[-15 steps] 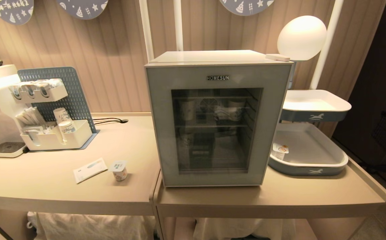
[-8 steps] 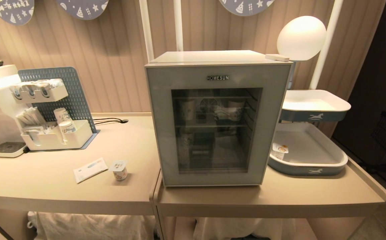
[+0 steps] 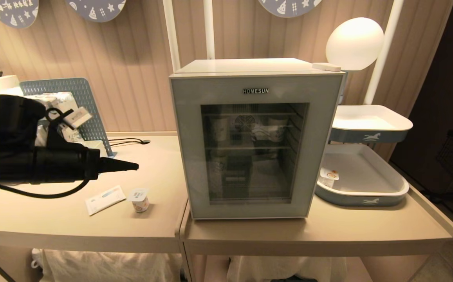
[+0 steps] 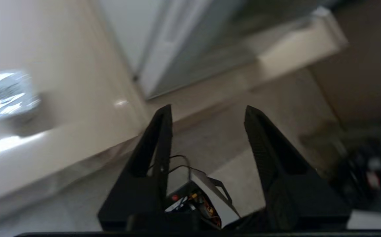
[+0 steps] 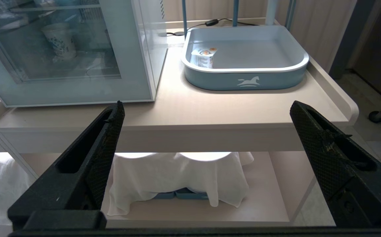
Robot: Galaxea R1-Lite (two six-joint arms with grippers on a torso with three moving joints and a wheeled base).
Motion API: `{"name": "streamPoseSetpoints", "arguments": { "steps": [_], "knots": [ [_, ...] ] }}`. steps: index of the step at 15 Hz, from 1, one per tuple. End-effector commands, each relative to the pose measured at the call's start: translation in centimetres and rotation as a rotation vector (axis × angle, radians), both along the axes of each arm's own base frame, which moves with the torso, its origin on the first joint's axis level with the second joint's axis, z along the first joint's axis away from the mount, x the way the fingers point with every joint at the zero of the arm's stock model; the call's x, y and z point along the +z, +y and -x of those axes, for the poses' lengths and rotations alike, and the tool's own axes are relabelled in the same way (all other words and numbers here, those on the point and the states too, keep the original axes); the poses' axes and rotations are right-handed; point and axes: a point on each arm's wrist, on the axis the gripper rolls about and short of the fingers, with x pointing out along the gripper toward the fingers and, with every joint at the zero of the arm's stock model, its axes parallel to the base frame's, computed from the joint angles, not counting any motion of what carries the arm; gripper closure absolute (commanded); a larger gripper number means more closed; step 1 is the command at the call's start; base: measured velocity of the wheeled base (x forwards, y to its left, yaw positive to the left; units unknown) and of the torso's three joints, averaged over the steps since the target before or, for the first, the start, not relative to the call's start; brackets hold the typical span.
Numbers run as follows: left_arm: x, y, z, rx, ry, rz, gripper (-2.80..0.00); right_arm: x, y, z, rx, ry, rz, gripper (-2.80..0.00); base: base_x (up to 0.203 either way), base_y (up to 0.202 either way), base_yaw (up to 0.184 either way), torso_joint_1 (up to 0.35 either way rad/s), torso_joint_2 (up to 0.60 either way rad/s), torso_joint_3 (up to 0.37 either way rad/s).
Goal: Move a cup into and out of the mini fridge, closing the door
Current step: Open the freezer door
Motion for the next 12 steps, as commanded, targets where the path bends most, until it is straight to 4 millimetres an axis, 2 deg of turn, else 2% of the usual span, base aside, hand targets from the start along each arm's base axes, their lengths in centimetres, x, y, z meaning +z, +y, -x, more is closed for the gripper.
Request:
{"name": "streamPoseSetpoints", "arguments": {
  "steps": [1,4,6,9,12],
  "knots": [
    [-2.6,0.1,-0.8,-0.287,-0.075,0.163,-2.80,0.0,0.0,0.0,-0.001,0.000,0.000,-2.80,0.000,0.000,0.000,0.000,0.00,0.000],
    [-5.9,-0.4,-3.5,-0.383,-0.164,0.148,-2.80,0.0,0.0,0.0,0.000,0.000,0.000,-2.80,0.000,0.000,0.000,0.000,0.00,0.000],
    [-6.9,-1.6,-4.7,-0.433,-0.191,0.143,-2.80,0.0,0.0,0.0,-0.001,0.000,0.000,-2.80,0.000,0.000,0.000,0.000,0.00,0.000],
    [-8.3,-2.8,-6.9,-0.479,-0.338,0.096,-2.80,0.0,0.0,0.0,-0.003,-0.002,0.000,-2.80,0.000,0.000,0.000,0.000,0.00,0.000],
    [-8.6,-3.6,-8.3,-0.412,-0.348,0.043,-2.80,0.0,0.0,0.0,-0.003,-0.003,0.000,-2.80,0.000,0.000,0.000,0.000,0.00,0.000]
  ]
}}
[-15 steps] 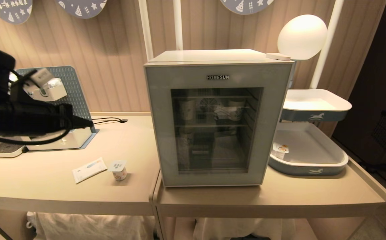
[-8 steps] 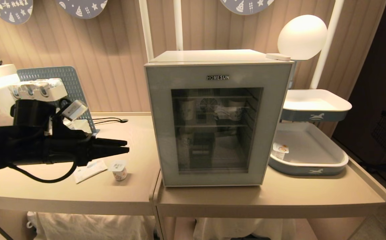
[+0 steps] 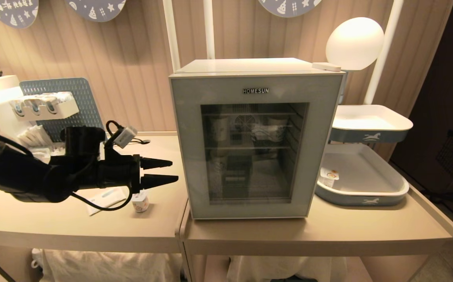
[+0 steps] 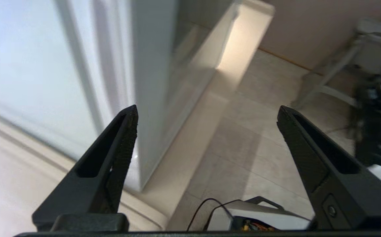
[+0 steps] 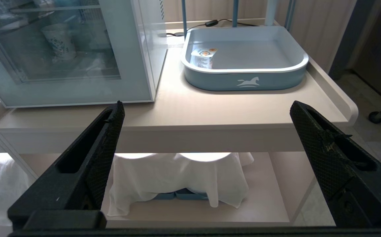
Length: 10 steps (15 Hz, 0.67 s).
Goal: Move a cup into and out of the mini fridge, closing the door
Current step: Open the freezer door
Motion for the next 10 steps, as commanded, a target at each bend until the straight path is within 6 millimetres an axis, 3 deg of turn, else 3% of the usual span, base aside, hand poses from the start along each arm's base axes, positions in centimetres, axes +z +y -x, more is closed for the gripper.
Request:
{"name": "streamPoseSetpoints", "arguments": {
  "steps": [1,10],
  "knots": [
    [-1.0,-0.6,-0.8,0.030,0.015,-0.025,-2.80,0.0,0.0,0.0,0.000,0.000,0.000,-2.80,0.000,0.000,0.000,0.000,0.00,0.000],
    [-1.1,-5.1,-3.2,0.145,-0.069,0.010,-2.80,0.0,0.0,0.0,-0.001,-0.003,0.000,-2.80,0.000,0.000,0.000,0.000,0.00,0.000]
  ]
}}
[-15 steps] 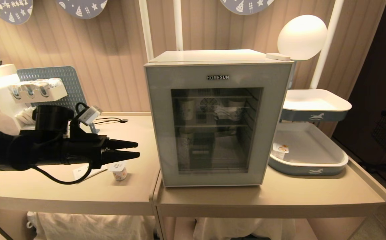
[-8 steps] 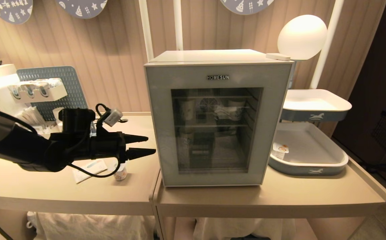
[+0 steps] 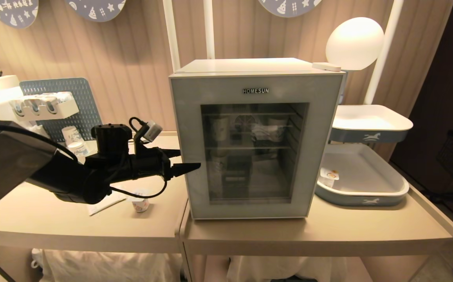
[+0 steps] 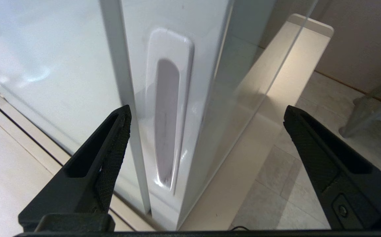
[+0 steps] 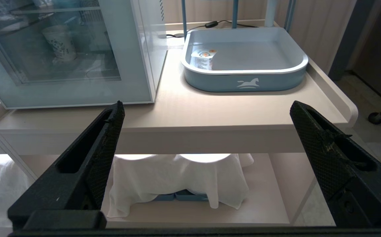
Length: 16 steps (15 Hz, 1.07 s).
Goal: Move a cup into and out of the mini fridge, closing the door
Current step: Open the freezer door
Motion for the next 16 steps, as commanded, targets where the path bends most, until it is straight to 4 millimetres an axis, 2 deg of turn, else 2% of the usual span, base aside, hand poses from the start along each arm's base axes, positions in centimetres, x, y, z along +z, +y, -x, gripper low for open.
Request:
{"name": "streamPoseSetpoints", "arguments": {
  "steps": [1,5,8,10,16],
  "knots": [
    [-0.5,-0.4,-0.1,-0.010,0.011,0.000,-2.80,0.0,0.0,0.0,0.000,0.001,0.000,-2.80,0.000,0.000,0.000,0.000,0.00,0.000],
    [-1.0,-0.2,1.0,-0.027,0.065,0.011,-2.80,0.0,0.0,0.0,0.001,0.001,0.000,-2.80,0.000,0.000,0.000,0.000,0.00,0.000],
    [-0.9,0.6,1.8,-0.101,0.091,0.040,-2.80,0.0,0.0,0.0,0.000,0.003,0.000,-2.80,0.000,0.000,0.000,0.000,0.00,0.000],
    [-0.8,0.9,1.9,-0.159,0.101,0.064,-2.80,0.0,0.0,0.0,-0.001,0.002,0.000,-2.80,0.000,0.000,0.000,0.000,0.00,0.000],
    [-1.2,0.7,2.0,-0.171,0.123,0.073,-2.80,0.0,0.0,0.0,-0.001,0.004,0.000,-2.80,0.000,0.000,0.000,0.000,0.00,0.000]
  ]
}}
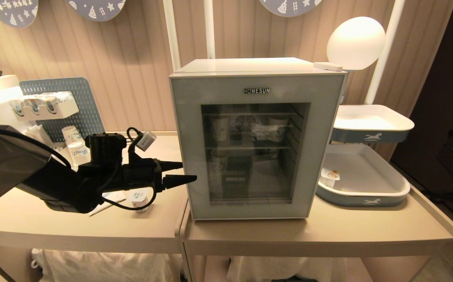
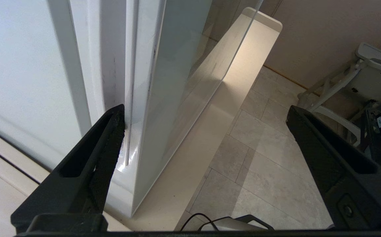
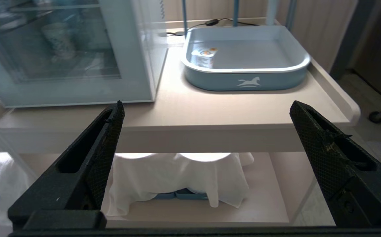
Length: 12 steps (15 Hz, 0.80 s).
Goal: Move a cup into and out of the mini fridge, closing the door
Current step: Open the freezer door
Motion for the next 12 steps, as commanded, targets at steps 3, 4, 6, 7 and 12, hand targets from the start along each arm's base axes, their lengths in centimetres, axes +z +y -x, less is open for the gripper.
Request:
{"name": "streamPoseSetpoints", "arguments": {
  "steps": [3,4,6,7,12],
  "knots": [
    [0.2,0.0,0.7,-0.039,0.005,0.012,-2.80,0.0,0.0,0.0,0.001,-0.001,0.000,-2.80,0.000,0.000,0.000,0.000,0.00,0.000],
    [0.4,0.0,1.0,-0.058,0.004,0.019,-2.80,0.0,0.0,0.0,0.002,-0.001,0.000,-2.80,0.000,0.000,0.000,0.002,0.04,0.007],
    [1.0,0.2,1.8,-0.073,-0.005,0.025,-2.80,0.0,0.0,0.0,0.002,0.002,0.006,-2.80,0.000,0.000,0.000,0.000,0.00,0.000],
    [1.3,0.2,2.2,-0.077,-0.007,0.026,-2.80,0.0,0.0,0.0,0.002,0.000,0.006,-2.80,0.000,0.000,0.000,0.000,0.00,0.000],
    [2.3,0.6,5.2,-0.097,-0.012,0.030,-2.80,0.0,0.0,0.0,0.001,0.003,0.006,-2.80,0.000,0.000,0.000,0.000,0.00,0.000]
  ]
}}
